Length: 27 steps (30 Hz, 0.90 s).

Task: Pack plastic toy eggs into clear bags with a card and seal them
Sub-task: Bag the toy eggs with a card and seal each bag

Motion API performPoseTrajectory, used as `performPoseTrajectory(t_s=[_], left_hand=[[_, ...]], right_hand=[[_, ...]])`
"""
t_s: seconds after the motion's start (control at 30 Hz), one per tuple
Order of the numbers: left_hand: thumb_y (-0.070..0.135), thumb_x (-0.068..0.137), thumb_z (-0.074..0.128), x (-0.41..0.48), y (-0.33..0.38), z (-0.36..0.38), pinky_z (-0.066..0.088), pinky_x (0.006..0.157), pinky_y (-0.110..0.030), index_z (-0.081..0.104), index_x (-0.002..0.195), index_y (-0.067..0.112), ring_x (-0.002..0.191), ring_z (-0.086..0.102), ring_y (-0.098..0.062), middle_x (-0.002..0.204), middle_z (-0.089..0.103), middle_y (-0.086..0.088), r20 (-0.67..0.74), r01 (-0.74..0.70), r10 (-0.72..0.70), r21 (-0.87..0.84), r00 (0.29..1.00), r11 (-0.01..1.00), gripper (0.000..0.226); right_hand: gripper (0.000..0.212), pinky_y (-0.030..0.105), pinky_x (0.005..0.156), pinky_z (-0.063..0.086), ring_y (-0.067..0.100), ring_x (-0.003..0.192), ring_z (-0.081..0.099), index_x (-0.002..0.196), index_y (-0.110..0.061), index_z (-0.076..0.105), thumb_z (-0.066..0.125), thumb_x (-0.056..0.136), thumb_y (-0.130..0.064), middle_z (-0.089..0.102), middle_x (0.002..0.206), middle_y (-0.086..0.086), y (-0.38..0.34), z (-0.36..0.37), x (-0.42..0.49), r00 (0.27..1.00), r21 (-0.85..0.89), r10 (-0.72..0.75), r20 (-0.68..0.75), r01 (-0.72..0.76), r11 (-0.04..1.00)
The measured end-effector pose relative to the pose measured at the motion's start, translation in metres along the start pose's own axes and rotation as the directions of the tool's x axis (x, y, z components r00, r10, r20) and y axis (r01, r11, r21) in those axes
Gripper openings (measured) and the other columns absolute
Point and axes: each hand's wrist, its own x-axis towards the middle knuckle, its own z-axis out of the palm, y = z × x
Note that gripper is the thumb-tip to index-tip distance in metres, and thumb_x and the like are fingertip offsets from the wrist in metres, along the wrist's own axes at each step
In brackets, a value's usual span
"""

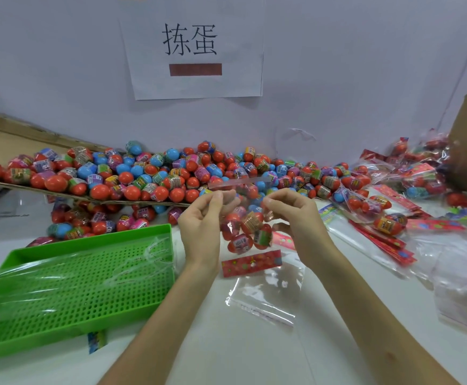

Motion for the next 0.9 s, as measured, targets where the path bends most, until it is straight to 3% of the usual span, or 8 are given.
performPoseTrajectory(t_s=[0.1, 0.17, 0.23, 0.33, 0.47, 0.6, 0.8, 0.9], left_hand=[[0.017, 0.104, 0.060, -0.001, -0.001, 0.000, 0.059, 0.094, -0.048, 0.078, 0.103, 0.010, 0.096, 0.077, -0.025, 0.098, 0.080, -0.008, 0.005, 0.005, -0.005, 0.030, 1.000, 1.000, 0.019], [0.016, 0.103, 0.062, -0.004, -0.003, 0.002, 0.060, 0.092, -0.048, 0.077, 0.106, 0.013, 0.095, 0.078, -0.024, 0.094, 0.081, -0.007, 0.020, -0.009, 0.008, 0.066, 1.000, 0.998, 0.016], [0.015, 0.102, 0.063, -0.009, -0.006, 0.004, 0.061, 0.085, -0.044, 0.076, 0.106, 0.015, 0.089, 0.078, -0.022, 0.087, 0.080, -0.007, 0.060, -0.051, 0.044, 0.112, 0.997, 0.992, 0.013], [0.016, 0.101, 0.065, -0.018, -0.008, 0.008, 0.059, 0.066, -0.041, 0.073, 0.098, 0.021, 0.070, 0.073, -0.022, 0.074, 0.077, -0.006, 0.127, -0.144, 0.121, 0.183, 0.984, 0.973, 0.011], [0.009, 0.099, 0.061, -0.024, -0.008, 0.010, 0.061, 0.073, -0.036, 0.076, 0.103, 0.021, 0.081, 0.075, -0.014, 0.086, 0.078, 0.004, 0.220, -0.268, 0.215, 0.247, 0.952, 0.931, 0.019], [0.003, 0.099, 0.061, -0.025, -0.010, 0.010, 0.059, 0.071, -0.045, 0.075, 0.103, 0.023, 0.076, 0.070, -0.024, 0.081, 0.074, 0.002, 0.236, -0.339, 0.272, 0.318, 0.933, 0.885, 0.025], [-0.001, 0.098, 0.059, -0.023, -0.011, 0.007, 0.044, 0.060, -0.013, 0.074, 0.102, 0.023, 0.062, 0.059, -0.003, 0.070, 0.065, 0.017, 0.308, -0.445, 0.340, 0.398, 0.888, 0.802, 0.029], [-0.001, 0.098, 0.059, -0.020, -0.013, 0.006, 0.046, 0.060, -0.019, 0.074, 0.099, 0.023, 0.062, 0.058, -0.004, 0.072, 0.067, 0.017, 0.336, -0.455, 0.333, 0.409, 0.881, 0.791, 0.028]], right_hand=[[0.014, 0.017, 0.062, 0.053, 0.011, 0.078, 0.065, 0.097, -0.019, 0.066, 0.077, 0.089, -0.016, 0.070, 0.087, -0.003, 0.005, 0.005, -0.001, 0.985, -0.189, -0.116, -0.127, 0.090, 0.978], [0.028, 0.013, 0.066, 0.052, 0.006, 0.078, 0.062, 0.100, -0.020, 0.059, 0.081, 0.085, -0.011, 0.063, 0.088, -0.006, 0.008, 0.008, -0.005, 0.888, -0.463, -0.419, -0.187, 0.297, 0.835], [0.024, 0.015, 0.066, 0.050, 0.007, 0.075, 0.060, 0.097, -0.016, 0.063, 0.078, 0.085, -0.003, 0.062, 0.086, -0.004, 0.009, 0.011, -0.009, 0.726, -0.579, -0.686, -0.055, 0.537, 0.614], [0.008, 0.019, 0.073, 0.053, 0.008, 0.083, 0.063, 0.097, -0.009, 0.072, 0.073, 0.091, -0.004, 0.067, 0.093, -0.001, 0.010, 0.019, -0.013, 0.607, -0.536, -0.786, 0.117, 0.705, 0.465], [0.011, 0.020, 0.078, 0.054, 0.009, 0.088, 0.066, 0.100, -0.006, 0.076, 0.076, 0.089, -0.004, 0.070, 0.098, 0.002, 0.007, 0.023, -0.017, 0.623, -0.515, -0.771, 0.133, 0.708, 0.483], [0.011, 0.024, 0.079, 0.057, 0.010, 0.088, 0.067, 0.098, -0.006, 0.078, 0.078, 0.087, -0.003, 0.071, 0.096, 0.002, 0.004, 0.017, -0.016, 0.653, -0.476, -0.744, 0.145, 0.705, 0.526], [0.012, 0.028, 0.072, 0.057, 0.012, 0.083, 0.068, 0.095, -0.007, 0.079, 0.080, 0.085, 0.000, 0.072, 0.090, 0.000, 0.001, 0.011, -0.013, 0.667, -0.449, -0.724, 0.176, 0.709, 0.544], [0.010, 0.030, 0.071, 0.058, 0.014, 0.084, 0.069, 0.092, -0.005, 0.079, 0.080, 0.084, 0.000, 0.073, 0.089, 0.003, 0.000, 0.007, -0.011, 0.677, -0.429, -0.706, 0.208, 0.712, 0.557]])
